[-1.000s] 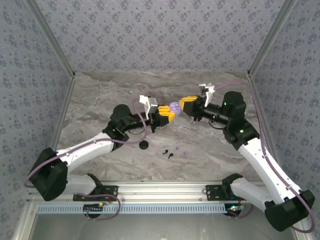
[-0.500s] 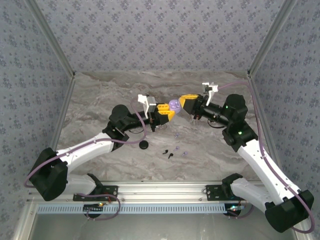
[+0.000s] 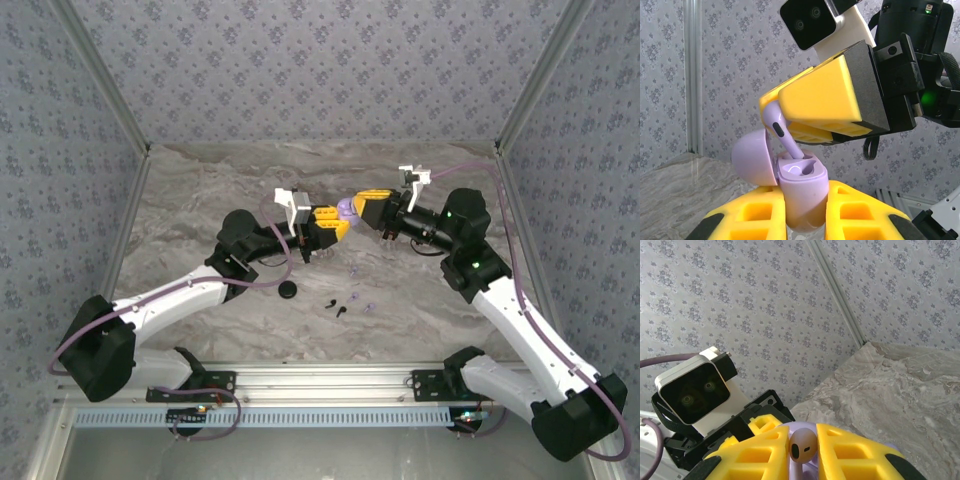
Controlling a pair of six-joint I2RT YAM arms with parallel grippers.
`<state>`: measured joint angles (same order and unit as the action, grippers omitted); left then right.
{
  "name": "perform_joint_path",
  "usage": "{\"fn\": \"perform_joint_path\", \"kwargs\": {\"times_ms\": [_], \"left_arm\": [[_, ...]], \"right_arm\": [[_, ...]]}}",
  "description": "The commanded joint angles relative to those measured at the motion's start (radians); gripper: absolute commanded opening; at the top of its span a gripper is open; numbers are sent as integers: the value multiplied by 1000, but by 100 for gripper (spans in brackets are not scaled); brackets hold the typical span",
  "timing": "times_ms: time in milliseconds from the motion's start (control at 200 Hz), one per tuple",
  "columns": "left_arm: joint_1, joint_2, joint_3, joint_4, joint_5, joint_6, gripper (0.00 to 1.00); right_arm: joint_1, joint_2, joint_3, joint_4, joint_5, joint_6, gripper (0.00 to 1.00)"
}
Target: Insert the wireless bluetooth earbuds into the charging case
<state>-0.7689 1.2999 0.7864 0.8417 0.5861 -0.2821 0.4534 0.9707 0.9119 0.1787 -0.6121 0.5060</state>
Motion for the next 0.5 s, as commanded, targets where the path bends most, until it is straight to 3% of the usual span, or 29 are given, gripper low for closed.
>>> {"fn": "perform_joint_path", "kwargs": {"times_ms": [0, 495], "left_arm": [[-9, -13, 2, 59, -2, -10, 0], [-8, -17, -2, 71, -24, -11, 0]], "right_arm": [[9, 1, -5, 21, 9, -3, 21], [16, -8, -10, 20, 8, 2, 21]]}}
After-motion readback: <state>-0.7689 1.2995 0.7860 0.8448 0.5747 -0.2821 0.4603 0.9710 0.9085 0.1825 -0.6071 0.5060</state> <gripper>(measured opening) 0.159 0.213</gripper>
